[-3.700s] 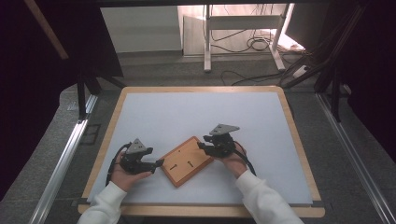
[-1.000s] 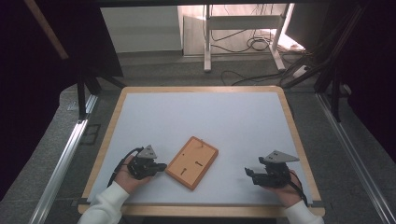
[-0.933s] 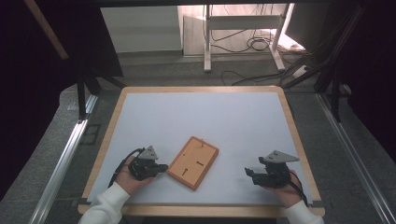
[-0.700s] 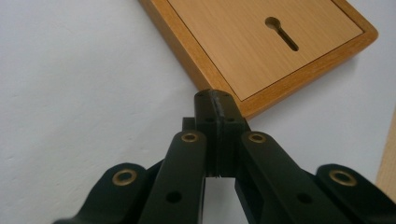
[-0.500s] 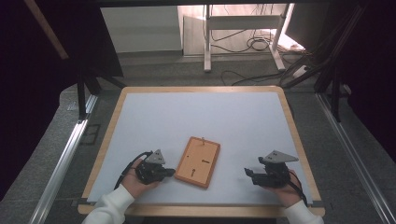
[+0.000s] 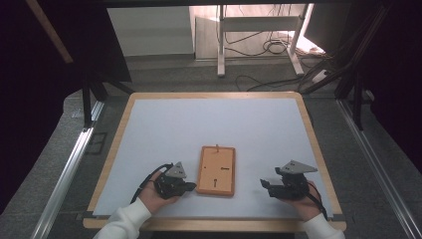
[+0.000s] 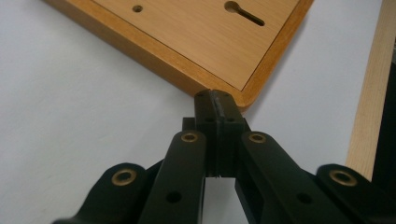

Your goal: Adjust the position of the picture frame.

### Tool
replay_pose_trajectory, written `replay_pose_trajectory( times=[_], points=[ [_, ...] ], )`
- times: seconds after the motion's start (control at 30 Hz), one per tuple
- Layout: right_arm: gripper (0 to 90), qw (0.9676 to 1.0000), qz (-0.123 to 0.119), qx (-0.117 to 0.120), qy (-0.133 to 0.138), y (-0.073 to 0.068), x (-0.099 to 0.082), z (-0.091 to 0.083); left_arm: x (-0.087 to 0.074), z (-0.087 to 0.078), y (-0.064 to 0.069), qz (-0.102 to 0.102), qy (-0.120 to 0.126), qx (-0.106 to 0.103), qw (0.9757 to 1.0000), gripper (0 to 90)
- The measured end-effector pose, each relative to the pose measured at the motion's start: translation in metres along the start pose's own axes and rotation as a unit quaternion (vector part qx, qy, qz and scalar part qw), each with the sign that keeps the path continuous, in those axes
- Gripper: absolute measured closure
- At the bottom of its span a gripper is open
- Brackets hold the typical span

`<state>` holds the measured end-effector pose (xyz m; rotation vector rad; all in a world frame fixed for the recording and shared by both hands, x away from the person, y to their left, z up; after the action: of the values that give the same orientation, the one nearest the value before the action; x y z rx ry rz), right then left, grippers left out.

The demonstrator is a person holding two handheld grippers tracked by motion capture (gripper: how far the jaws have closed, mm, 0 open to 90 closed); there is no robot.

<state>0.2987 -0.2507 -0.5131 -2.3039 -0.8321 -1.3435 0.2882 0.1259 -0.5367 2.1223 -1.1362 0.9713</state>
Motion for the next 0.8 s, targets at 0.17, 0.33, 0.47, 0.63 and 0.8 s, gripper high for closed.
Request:
replay_pose_trajectory(
  times=[0.17, 0.33, 0.47, 0.63, 0.8],
  points=[
    [26.8, 1.0, 0.0, -0.001, 0.0, 0.0, 0.0, 0.0, 0.001, 0.001, 0.0, 0.0, 0.001, -0.003, 1.0, 90.0],
    [26.8, 1.0, -0.003, -0.003, 0.001, 0.001, 0.0, -0.001, 0.0, -0.004, -0.006, -0.007, 0.01, 0.006, 0.9999, 87.9],
    [26.8, 1.0, -0.002, -0.003, 0.001, 0.001, 0.0, -0.001, -0.003, -0.013, -0.013, -0.018, 0.022, 0.023, 0.9993, 87.6],
    [26.8, 1.0, -0.002, -0.004, -0.001, 0.001, -0.001, -0.001, -0.007, -0.023, -0.023, -0.029, 0.039, 0.058, 0.9971, 80.2],
    [26.8, 1.0, -0.003, -0.003, -0.003, 0.001, -0.002, 0.0, -0.011, -0.03, -0.032, -0.057, 0.063, 0.094, 0.992, 45.6]
  ],
)
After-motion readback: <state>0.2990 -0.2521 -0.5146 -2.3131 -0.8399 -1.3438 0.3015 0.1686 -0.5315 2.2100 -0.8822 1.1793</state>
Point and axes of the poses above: each handheld gripper's, and its own axes: z roughly forward along the jaws, x roughly out of its top, y roughly to its right, the point moved 1 cm from there along z, roughly forward along the jaws, and after that the axes turned 10 degrees about y, right-handed, at the moved point
